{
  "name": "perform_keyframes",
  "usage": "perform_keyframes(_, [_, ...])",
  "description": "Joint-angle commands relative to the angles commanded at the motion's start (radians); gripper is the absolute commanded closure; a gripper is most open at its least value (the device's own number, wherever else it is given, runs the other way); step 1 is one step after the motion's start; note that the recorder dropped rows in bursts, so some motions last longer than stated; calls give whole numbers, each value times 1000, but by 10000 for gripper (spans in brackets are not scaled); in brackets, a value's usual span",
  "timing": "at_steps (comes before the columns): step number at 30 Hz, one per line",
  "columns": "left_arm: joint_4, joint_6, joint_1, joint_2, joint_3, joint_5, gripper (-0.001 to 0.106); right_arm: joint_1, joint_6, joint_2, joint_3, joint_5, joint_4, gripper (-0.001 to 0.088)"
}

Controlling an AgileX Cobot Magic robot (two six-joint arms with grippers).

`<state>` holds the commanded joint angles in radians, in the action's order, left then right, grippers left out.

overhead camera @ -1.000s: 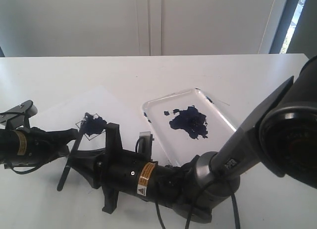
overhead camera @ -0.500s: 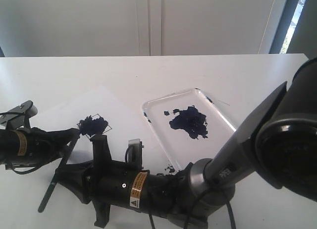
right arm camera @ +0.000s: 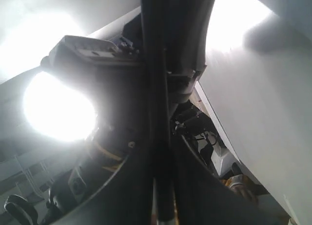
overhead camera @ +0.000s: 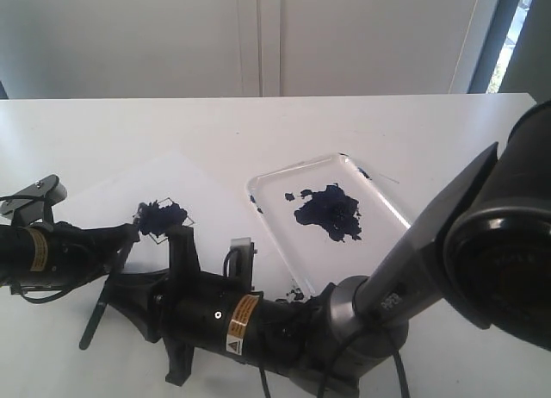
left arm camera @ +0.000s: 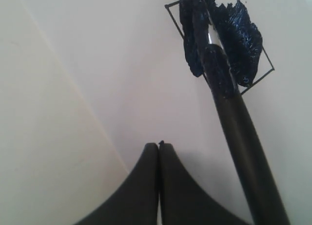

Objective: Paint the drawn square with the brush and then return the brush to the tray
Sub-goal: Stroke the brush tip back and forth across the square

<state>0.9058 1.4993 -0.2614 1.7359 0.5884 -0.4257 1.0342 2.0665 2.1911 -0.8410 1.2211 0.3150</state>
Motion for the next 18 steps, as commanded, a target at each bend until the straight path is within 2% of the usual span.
perform_keyframes(7, [0, 0, 0, 0, 0, 0, 1053, -55, -9, 0, 67, 0, 3, 868])
perform_keyframes(12, [-2, 0, 0, 0, 0, 0, 1053, -67, -25, 0, 85, 0, 41, 868])
perform_keyframes(18, [32, 28, 53, 0, 0, -10, 1053, -67, -49, -9, 85, 0, 56, 868])
